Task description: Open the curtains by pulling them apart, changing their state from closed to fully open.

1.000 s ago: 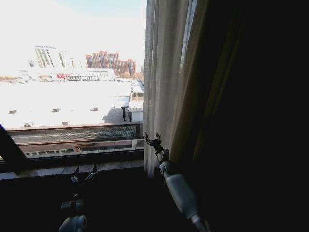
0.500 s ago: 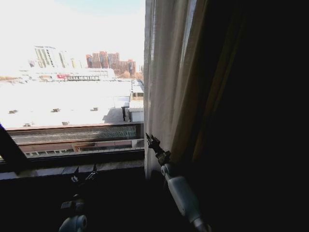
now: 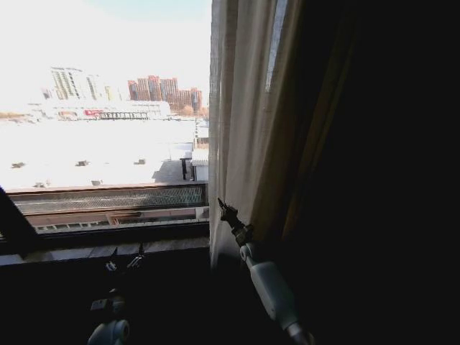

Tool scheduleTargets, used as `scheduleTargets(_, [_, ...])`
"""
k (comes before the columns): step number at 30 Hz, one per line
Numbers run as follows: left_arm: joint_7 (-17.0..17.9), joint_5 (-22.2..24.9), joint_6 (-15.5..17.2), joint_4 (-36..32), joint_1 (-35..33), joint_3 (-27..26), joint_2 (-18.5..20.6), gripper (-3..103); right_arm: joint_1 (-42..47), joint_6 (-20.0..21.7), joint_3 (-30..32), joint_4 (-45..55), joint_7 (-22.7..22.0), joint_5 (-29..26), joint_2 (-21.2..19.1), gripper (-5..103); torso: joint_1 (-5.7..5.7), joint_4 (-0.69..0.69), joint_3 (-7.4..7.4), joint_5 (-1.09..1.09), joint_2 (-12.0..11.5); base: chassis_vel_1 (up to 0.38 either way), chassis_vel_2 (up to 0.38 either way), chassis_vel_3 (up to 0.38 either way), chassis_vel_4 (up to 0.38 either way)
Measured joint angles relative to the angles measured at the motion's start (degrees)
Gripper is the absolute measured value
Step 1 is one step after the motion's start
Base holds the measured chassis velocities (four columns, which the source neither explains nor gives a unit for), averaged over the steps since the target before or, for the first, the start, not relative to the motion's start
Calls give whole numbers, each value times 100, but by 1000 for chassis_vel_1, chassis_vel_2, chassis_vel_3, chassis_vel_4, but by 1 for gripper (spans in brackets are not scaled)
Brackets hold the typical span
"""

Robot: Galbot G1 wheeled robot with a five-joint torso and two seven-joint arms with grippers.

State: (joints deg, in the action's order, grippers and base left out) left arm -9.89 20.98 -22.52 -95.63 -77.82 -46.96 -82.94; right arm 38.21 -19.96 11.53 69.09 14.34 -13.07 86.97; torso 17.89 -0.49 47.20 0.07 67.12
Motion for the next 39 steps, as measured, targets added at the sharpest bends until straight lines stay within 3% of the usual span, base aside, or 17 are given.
scheduleTargets(13, [-2, 0, 0, 0, 0, 5, -2, 100, 20, -391, -66, 13, -52, -42, 35, 0, 0, -5, 0, 4, 0, -215, -242, 178, 241])
scheduleTargets(21, [1, 0, 0, 0, 0, 0, 1, 100, 11, -469, -33, 31, 44, 9, 50, 0, 1, 3, 0, -5, 0, -15, -11, 20, 3])
scheduleTargets(27, [1, 0, 0, 0, 0, 1, 0, 100, 47, -304, 25, 35, 20, 154, 56, 0, 0, -3, 0, 3, 0, -9, 2, 3, -1])
scheduleTargets(39, [0, 0, 0, 0, 0, 1, 0, 100, 46, -370, -10, 28, -160, 100, -6, 0, -2, 0, -1, 0, 1, -98, 88, 89, -91])
